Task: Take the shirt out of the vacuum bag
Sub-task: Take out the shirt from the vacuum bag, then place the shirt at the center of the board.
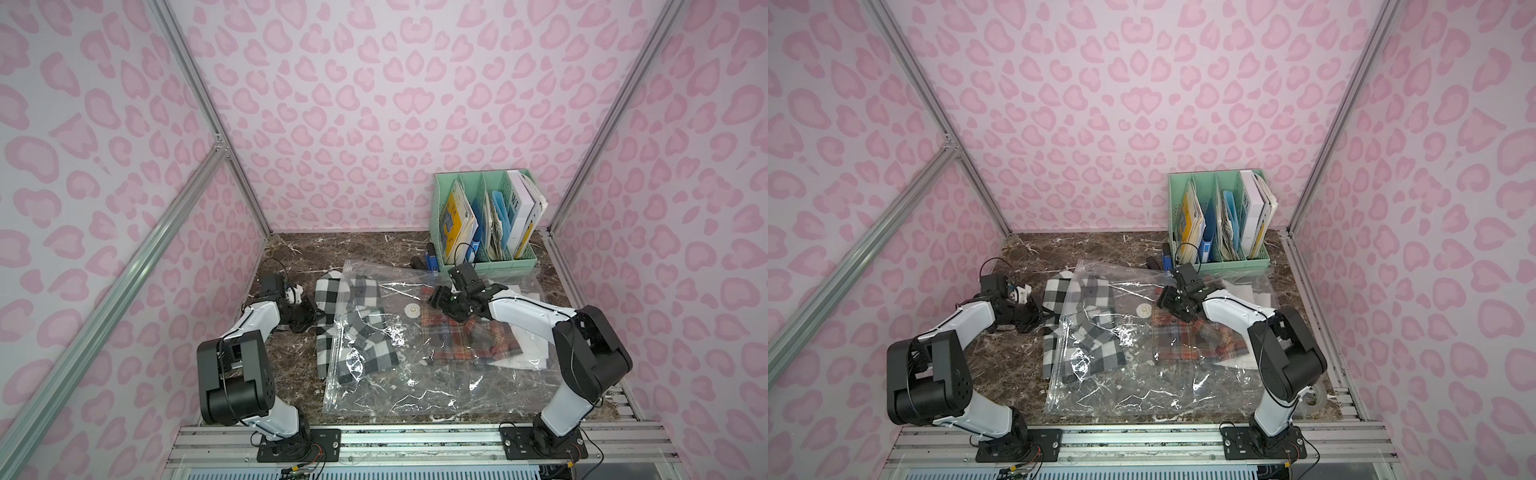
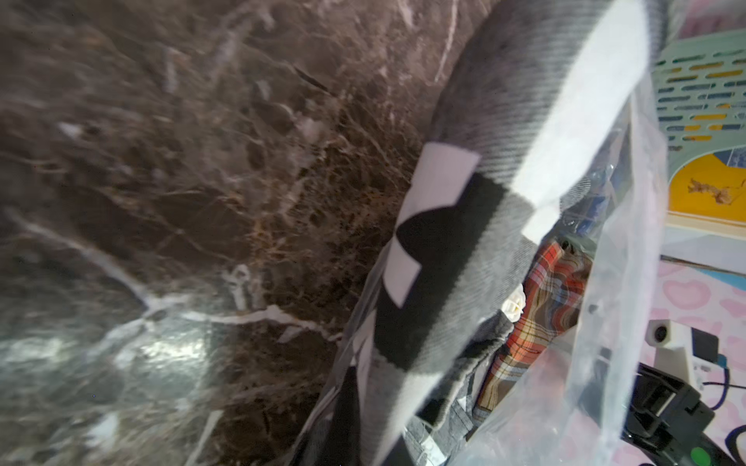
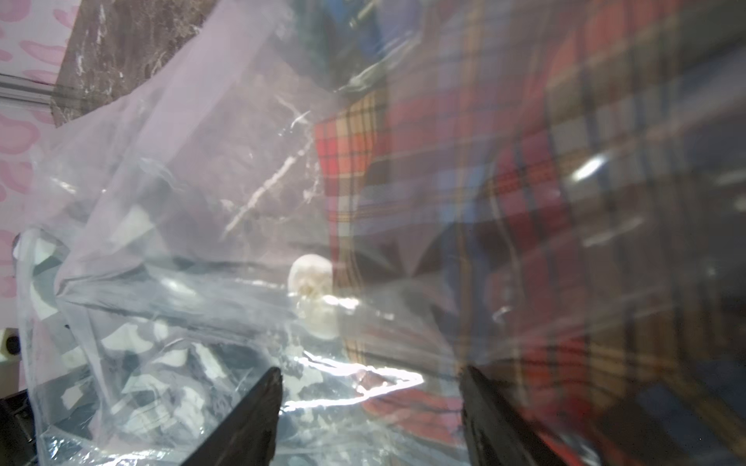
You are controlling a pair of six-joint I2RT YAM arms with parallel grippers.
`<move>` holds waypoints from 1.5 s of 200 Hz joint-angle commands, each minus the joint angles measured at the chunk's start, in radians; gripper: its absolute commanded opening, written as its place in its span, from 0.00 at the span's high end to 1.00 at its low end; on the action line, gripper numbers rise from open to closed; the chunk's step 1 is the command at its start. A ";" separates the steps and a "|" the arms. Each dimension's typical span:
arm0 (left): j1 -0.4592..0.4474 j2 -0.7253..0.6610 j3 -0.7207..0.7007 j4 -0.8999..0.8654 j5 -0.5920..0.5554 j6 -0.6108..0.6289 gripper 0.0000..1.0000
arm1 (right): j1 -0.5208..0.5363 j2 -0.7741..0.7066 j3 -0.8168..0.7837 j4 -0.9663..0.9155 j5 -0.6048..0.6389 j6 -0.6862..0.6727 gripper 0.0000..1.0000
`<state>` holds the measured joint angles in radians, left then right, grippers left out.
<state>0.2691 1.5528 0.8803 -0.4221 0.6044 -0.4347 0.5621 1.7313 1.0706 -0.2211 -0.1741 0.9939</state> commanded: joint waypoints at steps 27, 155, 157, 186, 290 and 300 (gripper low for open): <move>0.128 -0.008 -0.009 0.008 -0.024 0.008 0.95 | -0.032 0.036 0.014 0.008 -0.001 -0.005 0.30; 0.212 0.022 0.051 0.117 -0.155 -0.184 0.96 | -0.163 -0.021 -0.097 0.013 0.001 -0.012 0.33; 0.213 0.023 0.053 0.118 -0.156 -0.186 0.95 | -0.166 -0.022 -0.100 0.013 0.001 -0.012 0.33; 0.213 0.043 0.067 0.129 -0.195 -0.219 0.96 | -0.182 -0.029 -0.114 0.016 -0.001 -0.023 0.33; 0.183 -0.135 0.254 -0.177 -0.419 -0.053 0.02 | -0.191 -0.058 -0.065 -0.022 -0.005 -0.088 0.33; 0.156 -0.155 0.283 -0.201 -0.435 -0.032 0.02 | -0.188 -0.069 -0.059 -0.032 -0.010 -0.100 0.33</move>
<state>0.4599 1.4387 1.1080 -0.5064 0.2619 -0.5526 0.3691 1.6810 0.9955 -0.2100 -0.1932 0.9363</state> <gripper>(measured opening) 0.998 0.672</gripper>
